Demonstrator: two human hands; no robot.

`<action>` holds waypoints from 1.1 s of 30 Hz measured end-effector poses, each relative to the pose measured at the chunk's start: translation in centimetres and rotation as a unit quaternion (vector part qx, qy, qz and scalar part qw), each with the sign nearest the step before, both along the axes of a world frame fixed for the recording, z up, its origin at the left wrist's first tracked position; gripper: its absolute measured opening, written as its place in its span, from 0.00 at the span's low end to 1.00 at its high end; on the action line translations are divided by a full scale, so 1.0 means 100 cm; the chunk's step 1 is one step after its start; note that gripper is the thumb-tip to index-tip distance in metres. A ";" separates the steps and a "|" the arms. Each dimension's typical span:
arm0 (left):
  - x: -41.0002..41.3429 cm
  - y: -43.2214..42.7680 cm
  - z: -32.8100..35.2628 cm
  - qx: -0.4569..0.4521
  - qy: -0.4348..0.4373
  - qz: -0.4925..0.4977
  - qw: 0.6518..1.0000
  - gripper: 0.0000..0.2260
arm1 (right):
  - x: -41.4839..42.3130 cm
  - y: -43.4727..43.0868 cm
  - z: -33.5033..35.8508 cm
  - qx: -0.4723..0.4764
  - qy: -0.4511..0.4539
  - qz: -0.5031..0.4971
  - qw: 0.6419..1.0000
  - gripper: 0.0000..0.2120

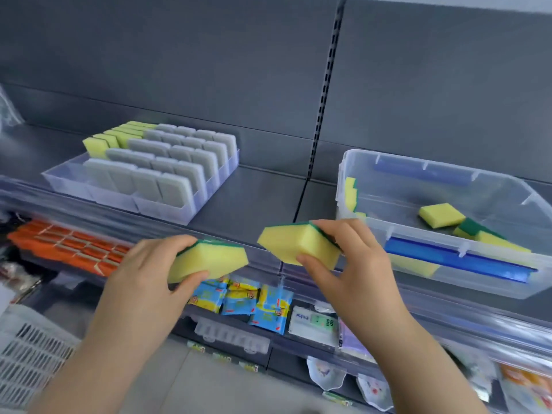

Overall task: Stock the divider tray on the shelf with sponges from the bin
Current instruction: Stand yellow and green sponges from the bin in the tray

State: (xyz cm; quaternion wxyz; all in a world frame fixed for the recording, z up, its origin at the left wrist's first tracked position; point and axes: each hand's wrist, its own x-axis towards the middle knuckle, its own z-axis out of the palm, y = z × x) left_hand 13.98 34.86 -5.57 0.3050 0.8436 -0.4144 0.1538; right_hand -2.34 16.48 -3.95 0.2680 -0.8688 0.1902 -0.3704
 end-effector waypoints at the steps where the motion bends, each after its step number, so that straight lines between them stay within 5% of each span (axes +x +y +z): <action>1: 0.007 0.013 -0.002 -0.007 0.000 -0.004 1.000 0.23 | 0.010 0.011 0.002 0.001 0.000 0.007 1.000 0.18; 10: 0.083 0.070 -0.006 -0.041 -0.035 -0.015 0.998 0.19 | 0.108 0.053 0.007 0.001 0.013 0.036 0.999 0.17; 21: 0.260 0.058 0.030 0.014 -0.055 -0.011 0.998 0.19 | 0.282 0.025 0.035 0.117 -0.005 0.049 0.992 0.16; 33: 0.436 0.075 0.026 -0.039 0.050 0.007 0.998 0.22 | 0.449 0.043 0.047 0.160 0.061 0.054 0.984 0.16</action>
